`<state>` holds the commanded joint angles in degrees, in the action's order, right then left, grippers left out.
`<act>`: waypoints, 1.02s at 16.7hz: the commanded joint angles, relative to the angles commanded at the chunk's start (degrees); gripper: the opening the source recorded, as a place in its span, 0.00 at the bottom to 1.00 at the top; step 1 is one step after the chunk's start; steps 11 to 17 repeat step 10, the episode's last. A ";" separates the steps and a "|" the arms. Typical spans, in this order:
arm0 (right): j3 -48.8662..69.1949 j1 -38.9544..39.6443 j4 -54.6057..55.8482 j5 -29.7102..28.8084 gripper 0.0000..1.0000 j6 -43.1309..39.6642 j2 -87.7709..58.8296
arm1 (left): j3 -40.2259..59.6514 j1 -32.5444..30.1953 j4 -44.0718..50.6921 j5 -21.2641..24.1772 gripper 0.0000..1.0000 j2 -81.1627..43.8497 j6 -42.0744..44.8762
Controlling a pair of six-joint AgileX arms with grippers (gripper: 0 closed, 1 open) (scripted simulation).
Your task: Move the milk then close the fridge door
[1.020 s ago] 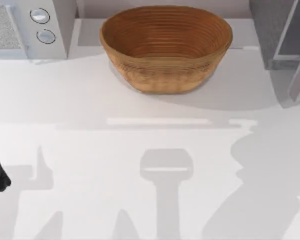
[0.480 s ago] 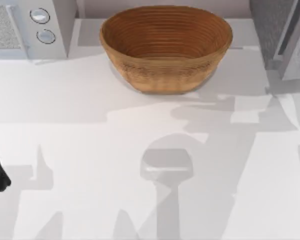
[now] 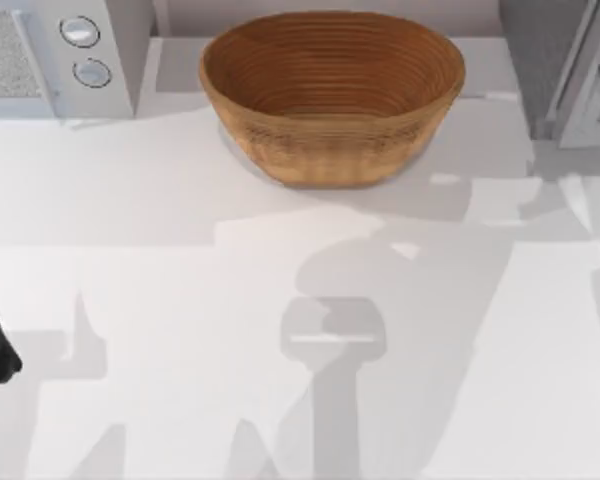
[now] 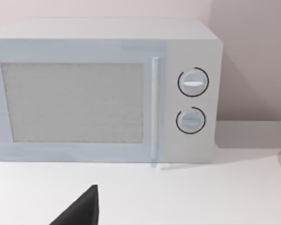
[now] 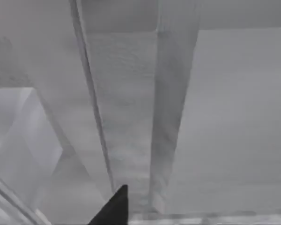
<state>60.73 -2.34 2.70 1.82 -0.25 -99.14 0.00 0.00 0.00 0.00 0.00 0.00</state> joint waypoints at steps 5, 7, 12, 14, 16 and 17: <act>13.99 0.04 -1.62 -0.16 1.00 0.13 -8.63 | 0.00 0.00 0.00 0.00 1.00 0.00 0.00; 17.88 -0.02 -2.67 -0.40 1.00 0.12 -12.30 | 0.00 0.00 0.00 0.00 1.00 0.00 0.00; 20.07 -0.04 -3.71 -0.61 1.00 0.07 -14.66 | 0.00 0.00 0.00 0.00 1.00 0.00 0.00; 20.07 -0.04 -3.71 -0.61 1.00 0.07 -14.66 | 0.00 0.00 0.00 0.00 1.00 0.00 0.00; 20.07 -0.04 -3.71 -0.61 1.00 0.07 -14.66 | 0.00 0.00 0.00 0.00 1.00 0.00 0.00; 20.07 -0.04 -3.71 -0.61 1.00 0.07 -14.66 | 0.00 0.00 0.00 0.00 1.00 0.00 0.00</act>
